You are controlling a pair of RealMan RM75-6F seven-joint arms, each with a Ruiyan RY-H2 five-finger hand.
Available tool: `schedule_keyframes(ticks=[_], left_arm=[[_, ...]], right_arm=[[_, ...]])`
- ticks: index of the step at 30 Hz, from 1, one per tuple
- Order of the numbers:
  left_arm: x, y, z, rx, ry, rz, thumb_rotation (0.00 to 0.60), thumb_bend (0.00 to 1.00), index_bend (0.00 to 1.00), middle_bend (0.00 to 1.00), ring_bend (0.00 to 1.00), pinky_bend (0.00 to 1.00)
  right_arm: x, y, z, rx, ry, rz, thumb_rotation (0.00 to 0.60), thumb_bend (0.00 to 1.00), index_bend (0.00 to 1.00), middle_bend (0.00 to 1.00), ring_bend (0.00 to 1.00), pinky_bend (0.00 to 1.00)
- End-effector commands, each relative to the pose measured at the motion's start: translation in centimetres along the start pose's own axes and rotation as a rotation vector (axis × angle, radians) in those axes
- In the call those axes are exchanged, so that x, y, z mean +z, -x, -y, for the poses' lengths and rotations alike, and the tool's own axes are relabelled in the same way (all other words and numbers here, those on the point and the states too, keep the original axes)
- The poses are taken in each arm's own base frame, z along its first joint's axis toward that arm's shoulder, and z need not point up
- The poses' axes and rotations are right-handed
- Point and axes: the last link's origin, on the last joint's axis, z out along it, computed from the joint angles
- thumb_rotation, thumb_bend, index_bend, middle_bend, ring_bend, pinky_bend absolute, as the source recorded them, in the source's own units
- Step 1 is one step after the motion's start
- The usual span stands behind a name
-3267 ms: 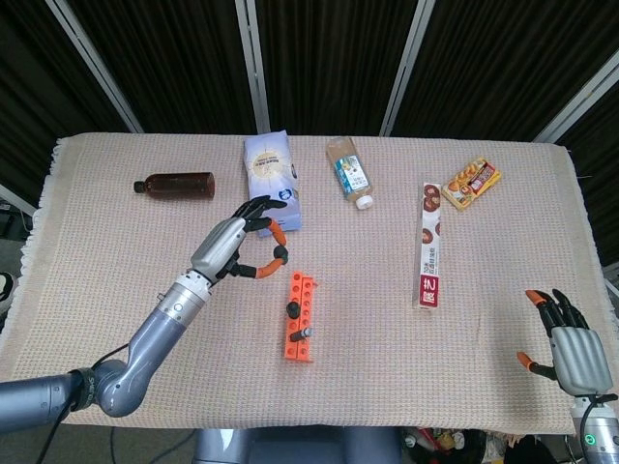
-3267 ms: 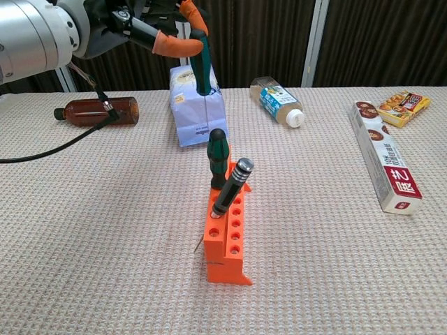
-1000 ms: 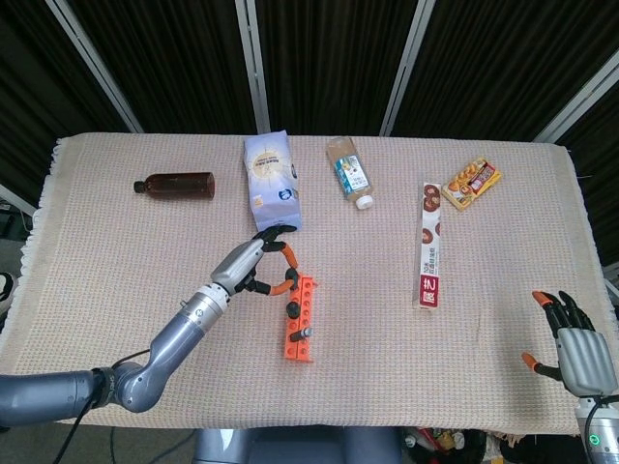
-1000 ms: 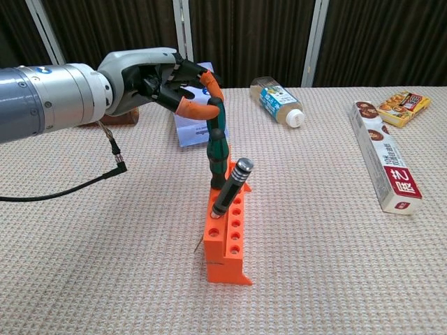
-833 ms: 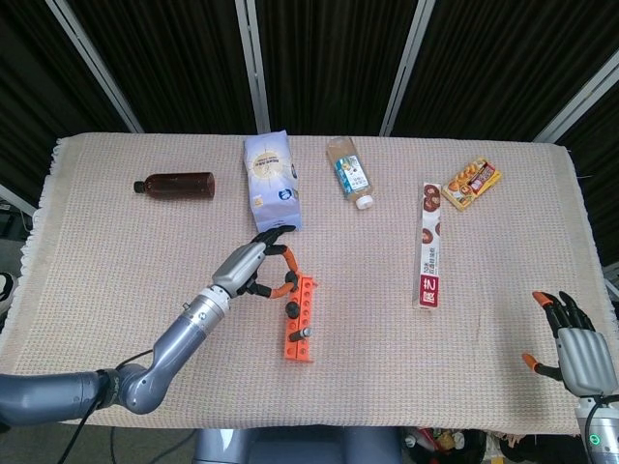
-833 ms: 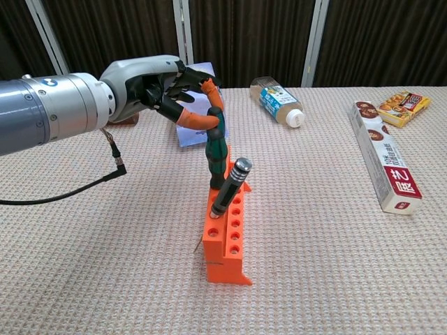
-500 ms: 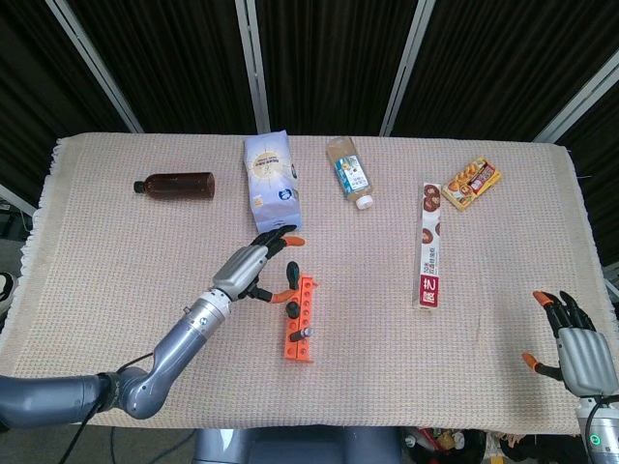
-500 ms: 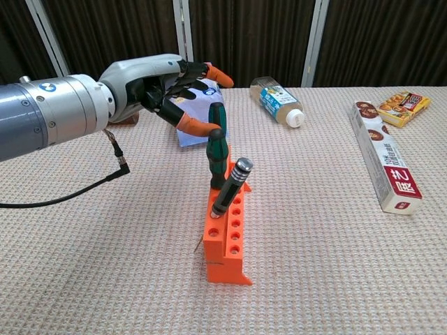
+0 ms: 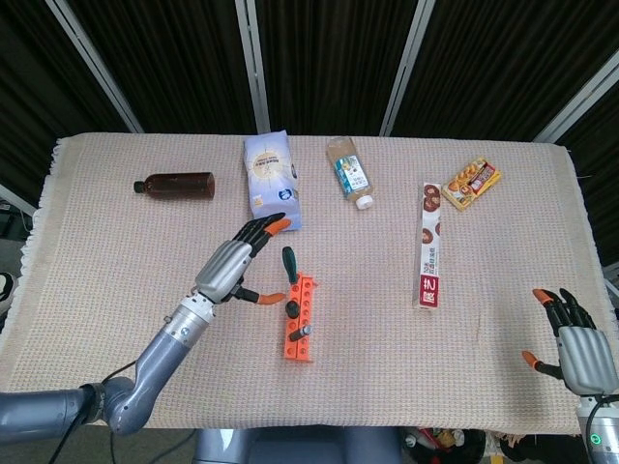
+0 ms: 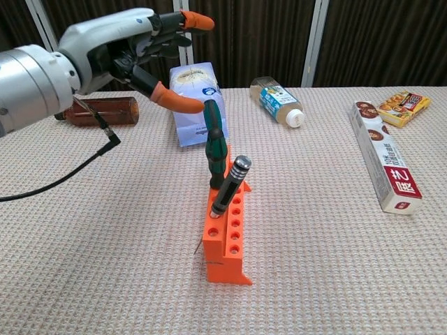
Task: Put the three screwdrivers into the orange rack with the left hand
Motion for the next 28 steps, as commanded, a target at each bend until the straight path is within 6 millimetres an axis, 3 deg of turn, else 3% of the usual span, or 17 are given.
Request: schedule_keyframes(ticks=[1,4,9,14,16,17,22,28], left_arm=[[-1.7,-1.9,0.3,0.04,0.006,-0.056,0.6,0.11,0.0,0.0,0.0,0.0],[-3.4,-3.7,1.1,0.098,-0.012,-0.122,0.6,0.16,0.01,0.0,0.0,0.0],[-6.9,-6.0,4.0,0.34,-0.111,-0.238,0.6,0.25,0.17,0.0,0.0,0.0],[-11.0,-7.2,6.5,0.514,-0.267,-0.252,0.6,0.29,0.26,0.0,0.0,0.0],[-13.1,-7.7,7.5,0.57,-0.327,-0.254,0.6,0.3,0.28,0.0,0.0,0.0],[-15.9,-8.1,8.8,0.606,-0.418,-0.251,0.6,0.3,0.28,0.0,0.0,0.0],[-20.7,-8.3,9.6,0.611,-0.506,-0.243,0.6,0.3,0.28,0.0,0.0,0.0],[-24.7,-8.0,9.7,0.571,-0.562,-0.259,0.6,0.3,0.28,0.0,0.0,0.0]], right_arm=[[0.1,-0.2,0.1,-0.003,-0.006,-0.005,0.6,0.09,0.11,0.11,0.0,0.17],[0.2,-0.3,0.2,-0.007,-0.012,-0.009,0.6,0.09,0.11,0.11,0.0,0.17],[0.6,-0.7,0.4,-0.02,-0.019,-0.016,0.6,0.09,0.11,0.11,0.0,0.17],[1.3,-1.1,1.0,-0.04,-0.042,-0.027,0.6,0.1,0.1,0.11,0.0,0.17],[1.7,-1.2,1.4,-0.044,-0.05,-0.033,0.6,0.1,0.09,0.08,0.0,0.15],[2.1,-1.3,1.7,-0.052,-0.059,-0.029,0.6,0.1,0.08,0.07,0.0,0.14],[2.6,-1.3,2.6,-0.057,-0.069,-0.02,0.6,0.1,0.03,0.03,0.0,0.08],[2.8,-1.4,3.5,-0.055,-0.093,-0.028,0.6,0.1,0.03,0.02,0.0,0.08]])
